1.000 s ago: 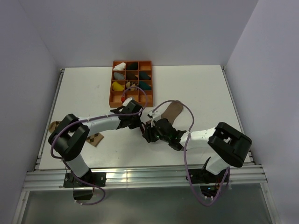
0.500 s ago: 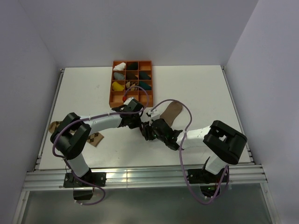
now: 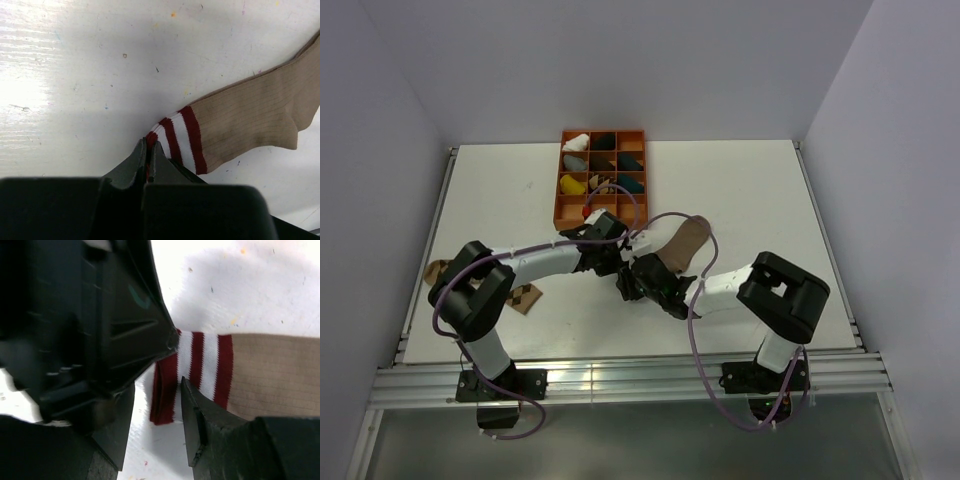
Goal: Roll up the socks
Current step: Roll the sock at the center of the board.
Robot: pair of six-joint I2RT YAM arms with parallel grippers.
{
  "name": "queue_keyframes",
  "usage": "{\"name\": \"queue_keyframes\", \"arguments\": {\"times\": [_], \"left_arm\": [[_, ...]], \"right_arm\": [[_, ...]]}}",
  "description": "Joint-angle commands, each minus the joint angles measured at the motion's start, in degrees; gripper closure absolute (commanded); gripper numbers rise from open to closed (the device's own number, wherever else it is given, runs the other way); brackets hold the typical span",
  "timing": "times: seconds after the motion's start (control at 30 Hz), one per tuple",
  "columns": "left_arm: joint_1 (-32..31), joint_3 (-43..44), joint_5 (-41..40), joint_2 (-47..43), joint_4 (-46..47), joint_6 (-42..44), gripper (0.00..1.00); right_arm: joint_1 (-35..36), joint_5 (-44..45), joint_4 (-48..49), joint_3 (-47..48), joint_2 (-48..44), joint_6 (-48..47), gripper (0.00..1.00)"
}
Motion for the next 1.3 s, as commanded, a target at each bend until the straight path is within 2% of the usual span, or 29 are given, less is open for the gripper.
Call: {"name": "queue_keyframes", "arguments": {"times": [0.0,0.3,0.47,0.77,0.9,0.97,1.0,1.1,1.23,1.27], "left_arm": [[-0.3,2.3,0.3,0.5,-0.3,0.5,1.00],[-0.3,2.6,1.6,0.6,0.0,-0.6,1.00],[-0.3,2.9,2.0,0.6,-0.3,-1.3,1.00],[-0.3,4.1,4.3,-0.3,-1.0,-2.4,1.00],[0.0,4.5,4.5,-0.5,-1.1,-2.7,0.99],[0.1,4.4,5.1,-0.3,-0.8,-2.9,1.00],[0.2,4.1,5.2,-0.3,-0.6,-3.1,1.00],[0.4,2.9,5.3,-1.1,0.7,-4.0,0.99],[1.3,1.3,4.6,-2.7,2.3,-4.7,0.90],[1.5,0.7,4.3,-3.5,2.7,-5.0,0.85]], "right_arm": [[0.7,3.6,-1.8,2.3,1.2,1.8,0.52],[1.1,6.8,-6.7,5.4,4.2,3.7,0.63],[2.1,9.3,-8.1,6.4,4.2,4.0,0.62],[5.4,18.6,-17.9,12.3,7.7,6.2,0.63],[5.4,17.0,-17.2,11.8,7.6,5.9,0.64],[5.3,16.5,-17.0,11.6,7.6,6.0,0.73],[5.3,16.0,-16.9,11.5,7.7,5.9,0.85],[4.8,14.7,-16.0,10.6,7.0,6.0,1.00],[2.4,10.3,-13.3,7.4,4.7,6.8,1.00],[1.7,9.3,-11.8,5.8,3.3,7.0,1.00]]}}
